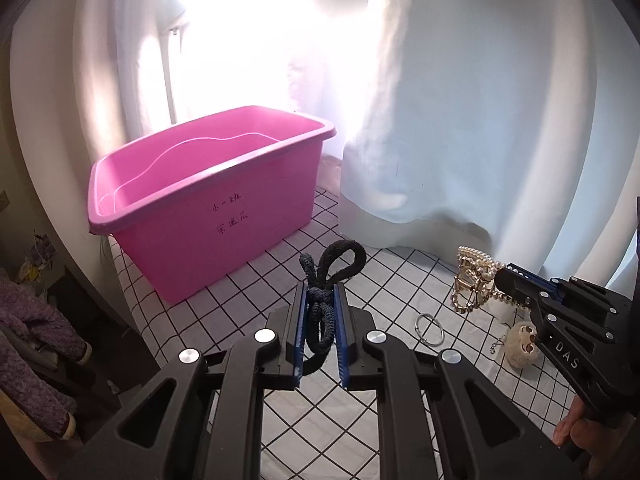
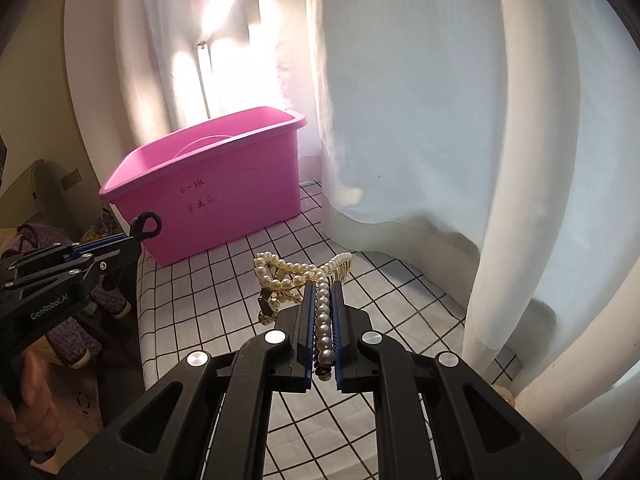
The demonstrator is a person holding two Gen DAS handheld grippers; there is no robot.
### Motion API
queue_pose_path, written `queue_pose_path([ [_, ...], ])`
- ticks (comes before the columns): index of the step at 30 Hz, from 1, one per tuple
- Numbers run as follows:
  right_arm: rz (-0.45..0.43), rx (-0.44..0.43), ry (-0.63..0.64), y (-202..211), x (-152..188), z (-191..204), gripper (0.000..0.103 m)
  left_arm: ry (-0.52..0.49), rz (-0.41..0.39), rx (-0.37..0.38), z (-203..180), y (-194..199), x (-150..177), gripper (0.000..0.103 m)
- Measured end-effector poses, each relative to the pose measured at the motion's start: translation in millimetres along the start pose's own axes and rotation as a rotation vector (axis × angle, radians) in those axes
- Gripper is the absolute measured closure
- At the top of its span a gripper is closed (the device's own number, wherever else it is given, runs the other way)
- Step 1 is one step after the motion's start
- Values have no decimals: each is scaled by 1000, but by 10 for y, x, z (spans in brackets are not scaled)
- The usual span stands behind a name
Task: Organize jewelry
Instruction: 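Lift hair tie and pearl clip with both tools and carry over tub, then open both tools to drop hair tie and pearl clip into tub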
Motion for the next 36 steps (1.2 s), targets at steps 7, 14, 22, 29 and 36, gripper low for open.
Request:
queue_pose_path([
  [7, -86, -57, 41, -280, -714, 411, 95, 22, -81, -44, 471, 38, -569, 90],
  [14, -122, -90, 61, -865, -1302, 855, 95, 20, -122, -60, 1079, -287, -1082, 90],
  [22, -93, -129, 74, -1643, -1671, 1296, 95, 55, -108, -85, 1707, -829, -1427, 90],
  [29, -22, -141, 64, -2188, -1727, 1490, 95, 106, 6, -108, 2109, -1367, -1390, 90],
  [36, 121, -129, 95, -2706, -1537, 1563, 95, 173, 185, -126, 2437, -1872, -1121, 90],
])
Point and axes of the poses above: each gripper's, at about its wrist camera, not at the fingertips, and y roughly against the way its jaws point, z to its left, x to its underside, the point moved 9 cm from there along -y, roughly the way its jaws point, and after that the axes turned 15 degrees about -z, right-handed, at the moved point
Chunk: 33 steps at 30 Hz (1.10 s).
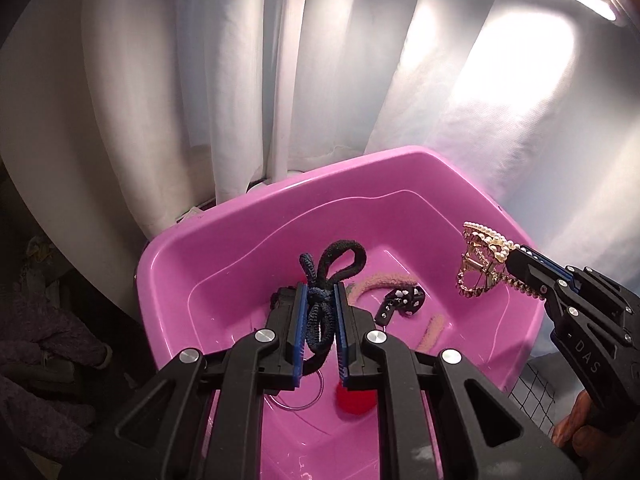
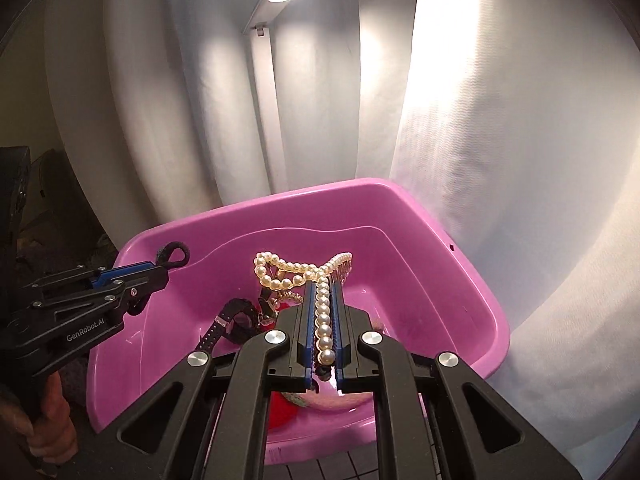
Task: Organize jewelry
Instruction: 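Open both tools to drop hair tie and pearl clip into tub, then withdraw both open tools from the tub back over the table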
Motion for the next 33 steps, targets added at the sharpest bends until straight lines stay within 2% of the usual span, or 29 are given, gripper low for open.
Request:
queue_pose_path([
  [8, 181, 7, -6, -460, 253, -24, 95, 25, 151, -52, 171, -301, 232, 90],
  [16, 263, 15, -26, -627, 392, -9, 95, 28, 238, -70, 255, -452, 357, 88],
  [17, 262, 12, -33, -635, 391, -5, 95, 24, 243, -74, 260, -456, 364, 85],
  [18, 261, 9, -43, -629, 380, -14, 92, 20, 244, -78, 269, -457, 366, 76],
  [19, 260, 9, -47, -628, 372, -15, 80, 16, 241, -78, 270, -450, 360, 65],
  [20, 255, 15, -42, -627, 358, -18, 73, 9, 235, -64, 239, -437, 345, 62],
  [21, 248, 24, -30, -605, 346, -15, 64, -10, 228, -74, 227, -422, 333, 52],
  [22, 246, 30, -19, -591, 338, -8, 64, -25, 218, -94, 232, -402, 321, 25],
  [23, 246, 34, -11, -582, 337, -4, 64, -25, 203, -105, 241, -380, 299, 15],
  [27, 250, 39, -16, -544, 362, 2, 63, -18, 171, -112, 280, -316, 239, 13],
  [30, 240, 43, -20, -503, 366, 43, 58, -15, 165, -112, 306, -287, 228, 13],
  [33, 210, 40, -27, -444, 330, 64, 48, -14, 147, -102, 331, -229, 197, 13],
])
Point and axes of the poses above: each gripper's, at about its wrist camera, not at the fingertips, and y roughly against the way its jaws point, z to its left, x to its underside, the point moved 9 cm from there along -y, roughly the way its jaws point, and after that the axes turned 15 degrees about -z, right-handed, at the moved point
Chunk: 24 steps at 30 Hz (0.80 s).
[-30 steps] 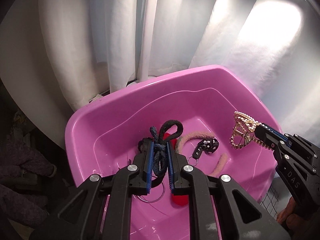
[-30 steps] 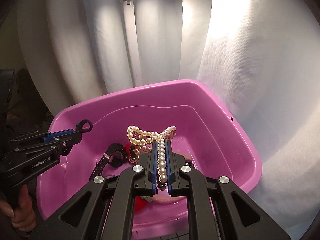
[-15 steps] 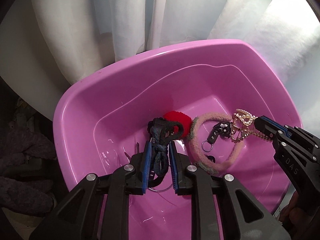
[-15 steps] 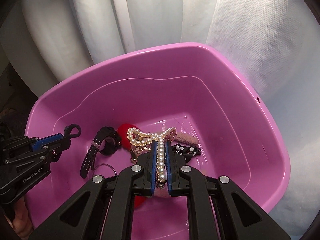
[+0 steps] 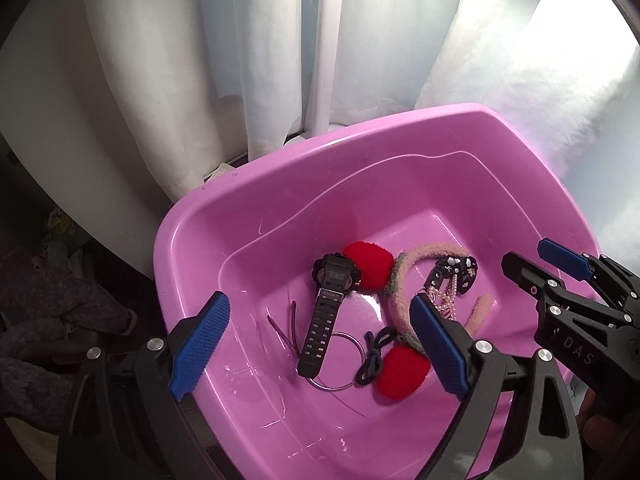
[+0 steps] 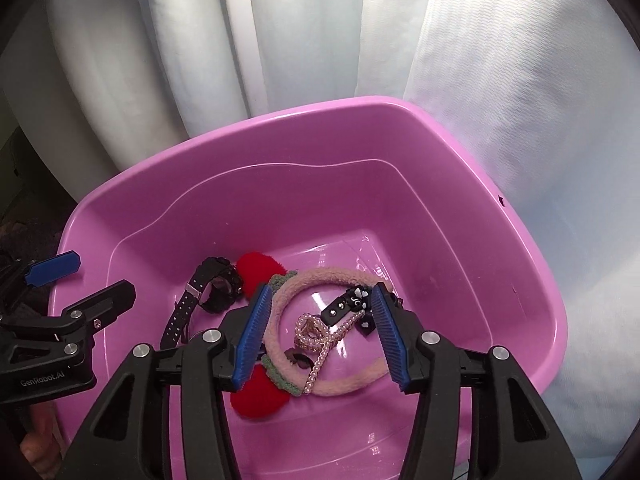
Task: Organize jewelry
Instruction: 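Withdraw both open tools from the tub back over the table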
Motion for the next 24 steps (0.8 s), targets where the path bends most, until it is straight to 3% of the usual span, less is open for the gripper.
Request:
queue_pose_path([
  [8, -102, 7, -51, 316, -96, 79, 43, -21, -119, 16, 103, 364, -131, 8],
  [14, -207, 71, -89, 719, -43, 111, 37, -57, -190, 46, 103, 653, -146, 7],
  [20, -325, 144, -144, 1249, 160, 31, 36, -121, -269, 65, 2, 968, -84, 7],
  [24, -376, 197, -175, 1670, 488, -90, 29, -137, -307, 116, -190, 1216, -8, 7],
])
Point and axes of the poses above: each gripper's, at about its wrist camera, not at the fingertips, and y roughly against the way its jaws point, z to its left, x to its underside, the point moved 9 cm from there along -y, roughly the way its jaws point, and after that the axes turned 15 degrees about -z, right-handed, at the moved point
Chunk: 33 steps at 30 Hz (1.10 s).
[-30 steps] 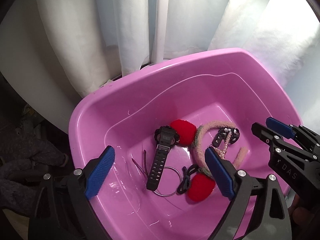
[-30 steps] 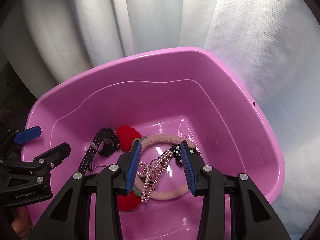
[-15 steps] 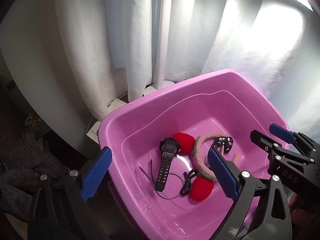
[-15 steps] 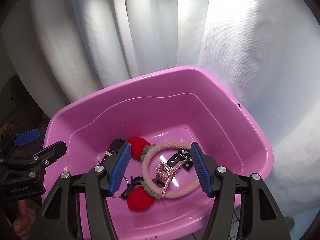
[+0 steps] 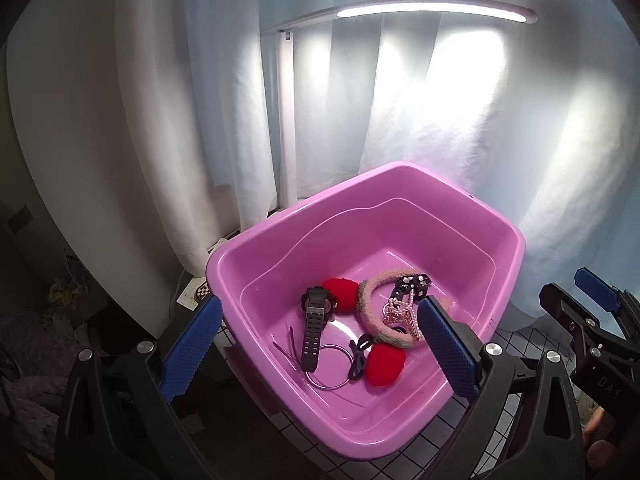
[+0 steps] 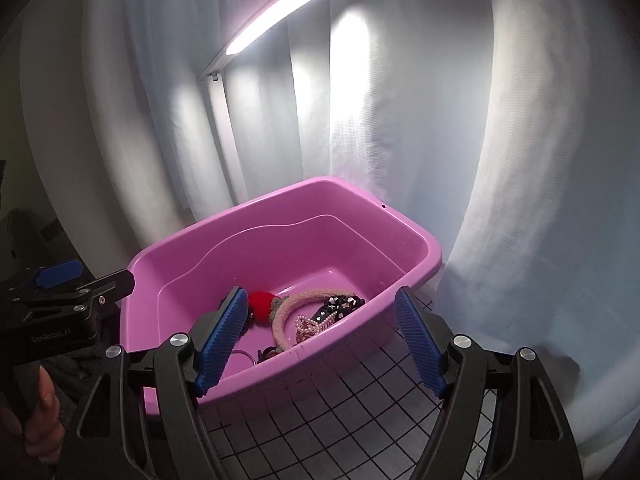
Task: Organize jewelry
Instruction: 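Withdraw both open tools from the tub back over the table, then grasp silver bangle with left tool while right tool grasps plush sloth keychain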
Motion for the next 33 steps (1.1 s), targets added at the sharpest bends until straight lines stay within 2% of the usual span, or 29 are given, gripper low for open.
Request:
queue_pose_path([
  [5, 21, 99, -7, 599, 371, -493, 29, -31, -47, 38, -442, 310, 50, 6],
  [9, 57, 194, -18, 1112, 696, -973, 29, -42, -49, 113, -915, 546, 195, 6],
  [13, 92, 277, -60, 1585, 1022, -1479, 29, -53, -16, 180, -1424, 707, 447, 6],
  [20, 138, 381, -127, 2265, 1582, -2234, 29, -75, 96, 246, -2240, 855, 1150, 6],
  [26, 171, 404, -187, 2504, 2018, -2718, 29, -122, 134, 242, -2678, 955, 1636, 6],
  [33, 201, 372, -223, 2412, 2358, -2951, 29, -123, 178, 210, -2934, 870, 1984, 6],
])
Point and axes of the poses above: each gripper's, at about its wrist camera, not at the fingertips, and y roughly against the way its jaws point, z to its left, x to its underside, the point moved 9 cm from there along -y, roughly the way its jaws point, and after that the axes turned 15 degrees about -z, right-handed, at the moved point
